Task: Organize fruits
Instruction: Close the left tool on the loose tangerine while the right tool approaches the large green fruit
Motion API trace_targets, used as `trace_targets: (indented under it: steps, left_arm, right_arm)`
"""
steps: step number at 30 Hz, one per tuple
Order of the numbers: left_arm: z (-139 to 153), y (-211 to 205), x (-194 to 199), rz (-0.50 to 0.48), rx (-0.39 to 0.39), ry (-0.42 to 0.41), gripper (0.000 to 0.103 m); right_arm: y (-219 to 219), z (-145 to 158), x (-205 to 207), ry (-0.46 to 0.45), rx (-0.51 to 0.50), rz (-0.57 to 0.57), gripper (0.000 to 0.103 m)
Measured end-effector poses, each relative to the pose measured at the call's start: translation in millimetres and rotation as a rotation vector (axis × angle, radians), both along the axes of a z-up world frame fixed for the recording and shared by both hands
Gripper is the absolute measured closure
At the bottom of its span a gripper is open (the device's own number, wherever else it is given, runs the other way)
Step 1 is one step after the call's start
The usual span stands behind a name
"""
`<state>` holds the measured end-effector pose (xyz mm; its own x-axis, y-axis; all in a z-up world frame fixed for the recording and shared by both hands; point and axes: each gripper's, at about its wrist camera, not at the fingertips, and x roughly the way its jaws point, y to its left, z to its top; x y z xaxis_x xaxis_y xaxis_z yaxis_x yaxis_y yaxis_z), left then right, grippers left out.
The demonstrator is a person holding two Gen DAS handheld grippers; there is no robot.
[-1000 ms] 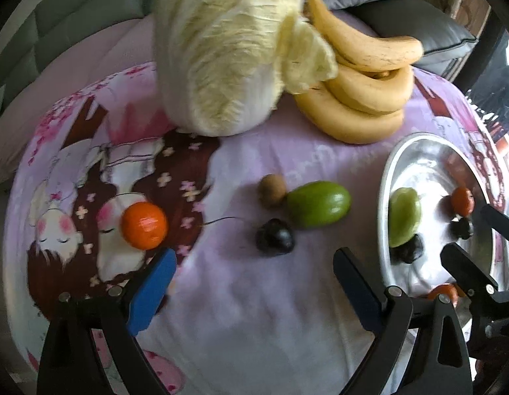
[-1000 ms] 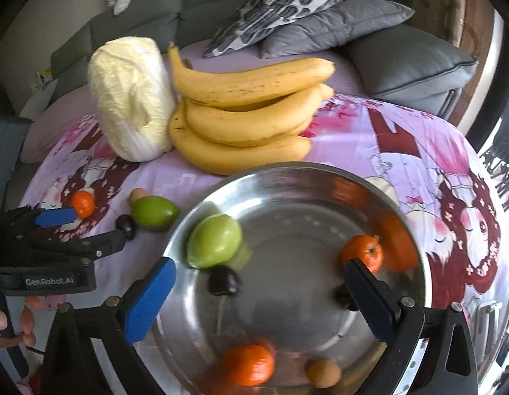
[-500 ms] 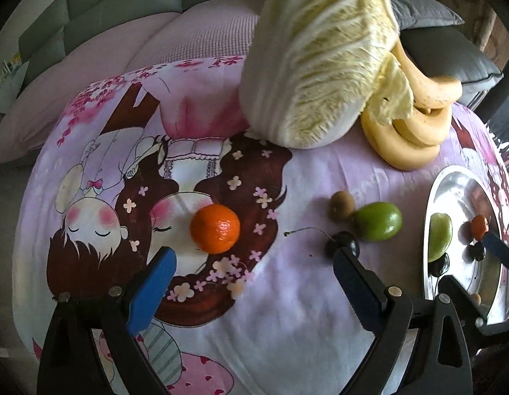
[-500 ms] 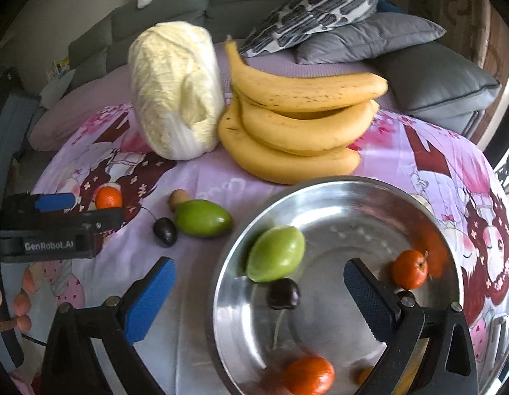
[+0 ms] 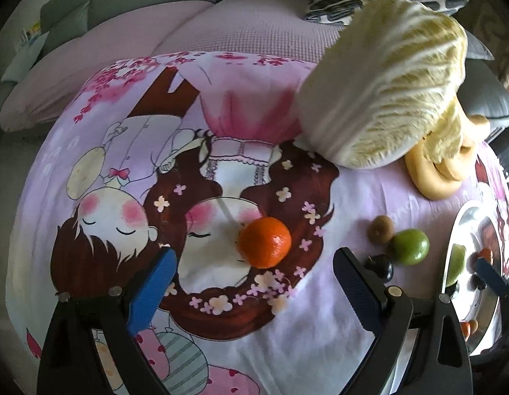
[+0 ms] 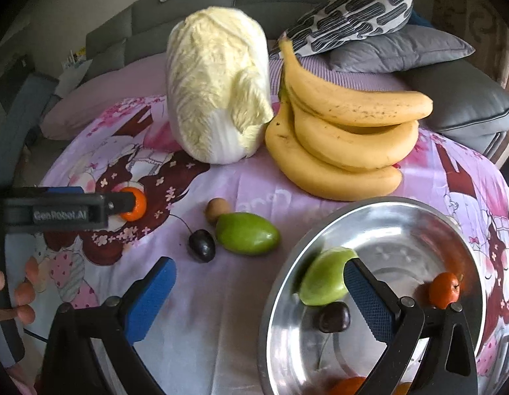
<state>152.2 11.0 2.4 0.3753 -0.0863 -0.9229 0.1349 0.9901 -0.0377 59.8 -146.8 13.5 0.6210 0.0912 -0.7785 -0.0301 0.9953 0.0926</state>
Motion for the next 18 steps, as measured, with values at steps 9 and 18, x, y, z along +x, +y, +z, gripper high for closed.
trace_targets:
  steps: [9,18]
  left_arm:
    - [-8,4,4,0.021,-0.021,0.019,0.007]
    - [-14,10,10,0.042,-0.065,0.031,0.008]
  right_arm:
    - [19,3,17,-0.024,-0.070,0.049,0.020]
    - [32,-14,36,0.017,-0.128,0.092,0.031]
